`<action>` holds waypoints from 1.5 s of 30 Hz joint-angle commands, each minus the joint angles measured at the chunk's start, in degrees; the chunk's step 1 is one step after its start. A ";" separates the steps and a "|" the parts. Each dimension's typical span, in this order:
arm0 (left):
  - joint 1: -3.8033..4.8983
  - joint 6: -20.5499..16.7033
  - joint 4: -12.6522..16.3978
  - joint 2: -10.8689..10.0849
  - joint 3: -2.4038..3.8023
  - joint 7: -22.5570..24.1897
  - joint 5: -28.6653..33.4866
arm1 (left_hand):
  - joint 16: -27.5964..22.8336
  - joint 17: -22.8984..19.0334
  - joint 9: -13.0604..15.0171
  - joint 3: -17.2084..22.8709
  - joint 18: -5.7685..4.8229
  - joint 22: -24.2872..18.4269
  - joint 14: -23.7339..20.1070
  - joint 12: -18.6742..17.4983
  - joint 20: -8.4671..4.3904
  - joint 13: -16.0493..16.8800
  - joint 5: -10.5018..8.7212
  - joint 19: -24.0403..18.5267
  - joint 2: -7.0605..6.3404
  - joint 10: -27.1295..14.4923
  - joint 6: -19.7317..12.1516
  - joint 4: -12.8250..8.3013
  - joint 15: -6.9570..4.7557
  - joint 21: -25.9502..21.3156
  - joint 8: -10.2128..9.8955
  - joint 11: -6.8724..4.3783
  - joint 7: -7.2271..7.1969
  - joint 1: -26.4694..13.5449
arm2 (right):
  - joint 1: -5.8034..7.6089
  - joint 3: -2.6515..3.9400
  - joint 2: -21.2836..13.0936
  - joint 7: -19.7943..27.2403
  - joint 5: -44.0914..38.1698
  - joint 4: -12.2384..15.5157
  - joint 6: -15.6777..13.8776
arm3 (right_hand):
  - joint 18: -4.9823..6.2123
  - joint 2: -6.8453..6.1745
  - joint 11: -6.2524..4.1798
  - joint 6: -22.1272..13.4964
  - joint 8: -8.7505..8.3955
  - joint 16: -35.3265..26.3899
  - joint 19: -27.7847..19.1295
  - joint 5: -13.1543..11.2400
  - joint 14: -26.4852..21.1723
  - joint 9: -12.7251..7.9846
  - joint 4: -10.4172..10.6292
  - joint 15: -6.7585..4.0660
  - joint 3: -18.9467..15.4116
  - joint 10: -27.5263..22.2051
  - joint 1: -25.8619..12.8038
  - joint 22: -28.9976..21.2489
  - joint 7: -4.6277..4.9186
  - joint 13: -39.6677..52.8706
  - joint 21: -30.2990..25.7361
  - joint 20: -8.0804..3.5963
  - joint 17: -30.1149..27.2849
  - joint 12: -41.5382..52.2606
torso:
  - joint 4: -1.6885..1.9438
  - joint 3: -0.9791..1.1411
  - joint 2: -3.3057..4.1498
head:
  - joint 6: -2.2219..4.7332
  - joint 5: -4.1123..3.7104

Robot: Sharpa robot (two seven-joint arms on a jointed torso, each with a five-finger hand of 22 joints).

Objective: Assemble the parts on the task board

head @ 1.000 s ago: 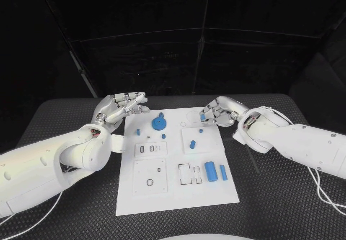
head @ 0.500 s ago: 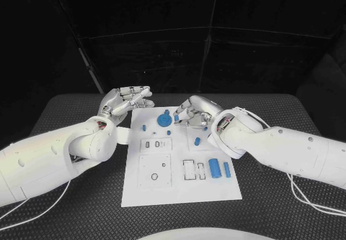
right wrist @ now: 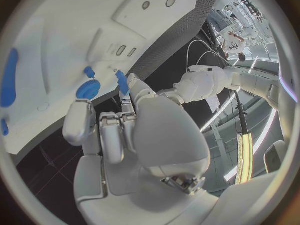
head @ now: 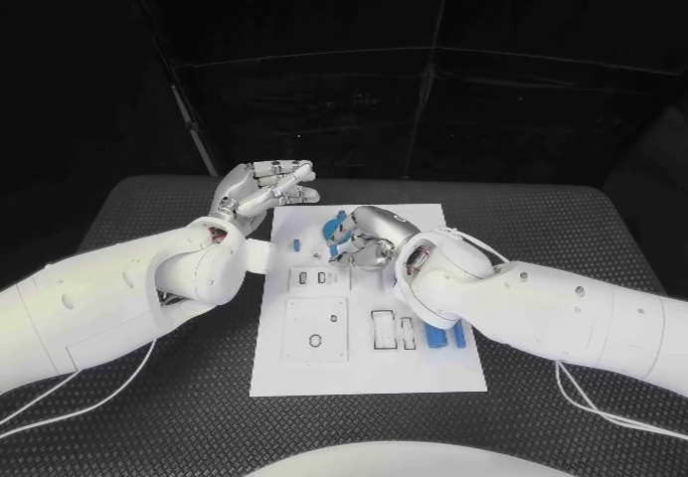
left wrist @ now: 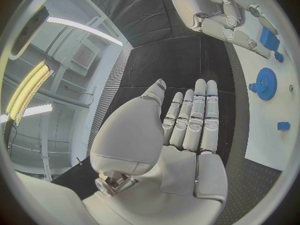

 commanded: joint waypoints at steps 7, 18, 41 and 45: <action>0.12 0.71 -0.14 0.38 0.06 -0.01 -0.25 | -0.25 0.05 0.02 -0.03 0.67 -0.07 -0.30 -0.32 -0.02 0.04 -0.21 -0.56 0.09 0.29 0.35 -0.23 -0.05 -0.27 -0.32 0.06 -0.16 0.61 | -0.83 -0.14 1.88 -2.70 -4.97 -1.37 2.24 | -0.45 -0.02 -0.43 1.99 0.35 0.31 0.11 0.04 5.96 0.48 -0.02 -0.41 0.18 2.51 -0.56 0.06 -1.47 10.03 0.07 -0.45 15.08 -0.11 | 0.06 0.09 0.05 | -0.61 0.62; 0.12 0.74 -0.19 0.50 0.07 -0.06 -0.25 | -0.25 0.05 0.02 -0.03 0.67 -0.07 -0.30 -0.32 -0.02 0.04 -0.21 -0.56 0.09 0.29 0.35 -0.23 -0.05 -0.27 -0.32 0.06 -0.16 0.61 | -1.44 -1.15 2.67 -2.92 -5.89 -2.18 4.87 | -0.40 -0.27 -0.46 2.01 0.32 0.30 -0.02 0.16 5.95 0.47 -0.01 -0.46 0.12 2.42 -0.99 -0.18 -1.49 9.91 -0.04 -0.50 15.03 -0.24 | -0.03 0.13 0.01 | -1.26 1.02; 0.12 0.73 -0.31 0.54 0.07 -0.13 -0.25 | -0.25 0.05 0.02 -0.03 0.67 -0.07 -0.30 -0.32 -0.02 0.04 -0.21 -0.56 0.09 0.29 0.35 -0.23 -0.05 -0.27 -0.32 0.06 -0.16 0.61 | -1.73 -1.35 3.16 -3.63 -7.16 -2.94 7.90 | -0.35 -1.01 -0.42 1.66 0.02 0.20 -0.22 0.04 5.89 0.35 -0.09 -0.47 -0.07 2.18 -1.86 -0.50 -1.40 9.58 -0.23 -0.55 14.79 -0.57 | -0.04 0.13 0.02 | -1.78 1.32; 0.12 0.72 -0.32 0.52 0.07 -0.13 -0.25 | -0.28 0.13 0.02 -0.09 0.70 -0.06 -0.21 -0.33 -0.03 0.04 -0.24 -0.54 0.12 0.46 0.49 -0.26 -0.09 -0.23 -0.36 0.01 -0.13 0.62 | -1.74 -1.36 3.14 -3.80 -7.44 -3.00 8.52 | -0.32 -1.33 -0.34 1.33 -0.21 0.16 -0.34 0.08 5.86 0.26 -0.24 -0.42 -0.05 1.97 -1.99 -0.71 -1.29 9.33 -0.35 -0.54 14.67 -0.82 | -0.04 0.11 0.00 | -1.81 1.31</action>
